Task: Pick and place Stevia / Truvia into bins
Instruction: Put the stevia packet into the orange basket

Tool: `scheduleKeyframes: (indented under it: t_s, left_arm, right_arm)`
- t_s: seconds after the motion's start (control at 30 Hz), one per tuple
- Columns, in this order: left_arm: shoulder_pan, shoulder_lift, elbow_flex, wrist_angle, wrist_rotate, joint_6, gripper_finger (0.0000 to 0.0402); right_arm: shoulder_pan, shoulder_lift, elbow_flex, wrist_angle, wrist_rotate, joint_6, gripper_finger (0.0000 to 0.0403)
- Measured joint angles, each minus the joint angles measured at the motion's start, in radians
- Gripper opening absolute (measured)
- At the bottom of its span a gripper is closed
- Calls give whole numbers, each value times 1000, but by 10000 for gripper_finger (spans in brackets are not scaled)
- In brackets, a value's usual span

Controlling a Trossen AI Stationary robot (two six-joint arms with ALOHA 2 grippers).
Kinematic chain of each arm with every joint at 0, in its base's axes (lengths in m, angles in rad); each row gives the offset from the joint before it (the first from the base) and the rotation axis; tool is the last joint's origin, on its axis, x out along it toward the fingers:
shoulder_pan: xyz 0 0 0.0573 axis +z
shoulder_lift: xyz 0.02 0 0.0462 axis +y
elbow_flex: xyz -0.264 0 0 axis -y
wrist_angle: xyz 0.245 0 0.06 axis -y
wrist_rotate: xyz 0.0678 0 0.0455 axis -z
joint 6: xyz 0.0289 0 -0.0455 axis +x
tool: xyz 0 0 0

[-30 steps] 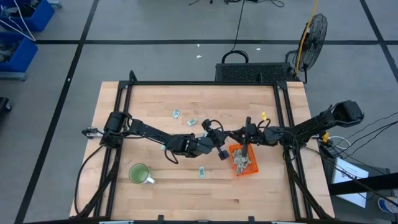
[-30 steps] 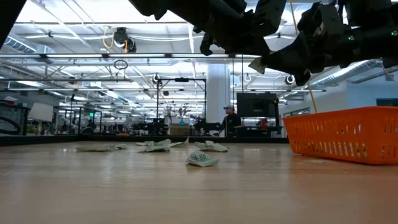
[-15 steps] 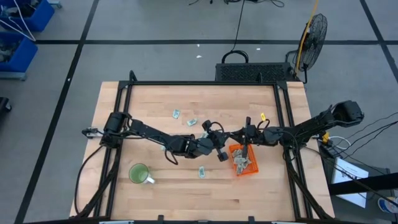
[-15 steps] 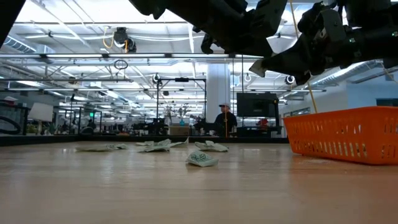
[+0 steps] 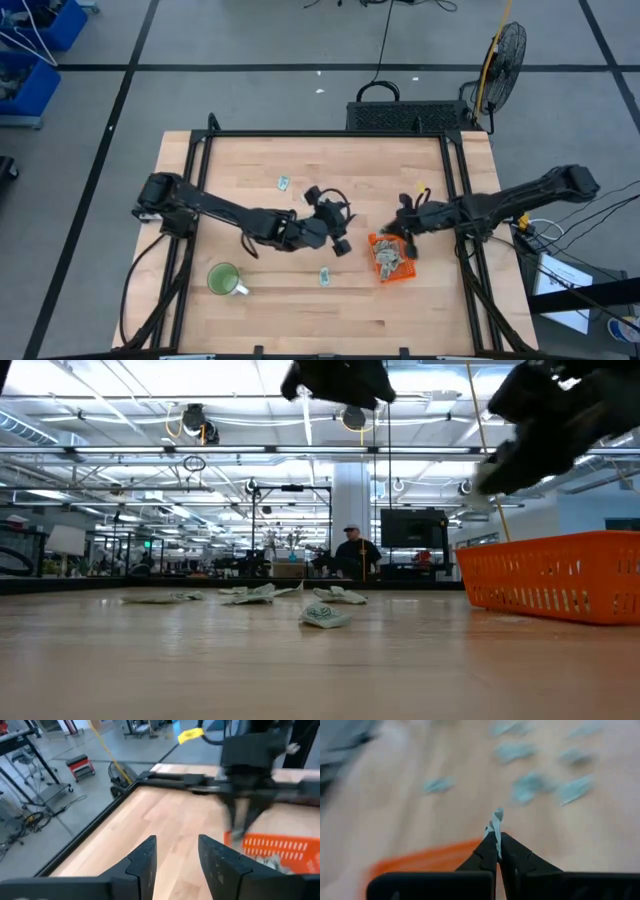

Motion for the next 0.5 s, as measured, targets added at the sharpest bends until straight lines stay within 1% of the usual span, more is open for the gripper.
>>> scheduleKeyframes:
  t_s: [0.1, 0.13, 0.17, 0.33, 0.5]
  left_arm:
    - [0, -42, 2, -73, 6, -64, 152]
    - [1, -48, 1, -91, 7, -78, 152]
    - [1, -50, 1, -94, 7, -90, 152]
    - [2, -45, 1, -126, 9, -108, 152]
    - [2, -39, 1, -152, 8, -122, 152]
  right_arm:
    - [7, -45, 3, -111, -253, 71, 1]
    - [18, -54, -7, -120, -305, 74, 1]
    - [29, -61, -20, -122, -326, 72, 0]
    - [59, -59, -64, -123, -302, 50, 7]
    - [60, -35, -74, -109, -305, 50, 34]
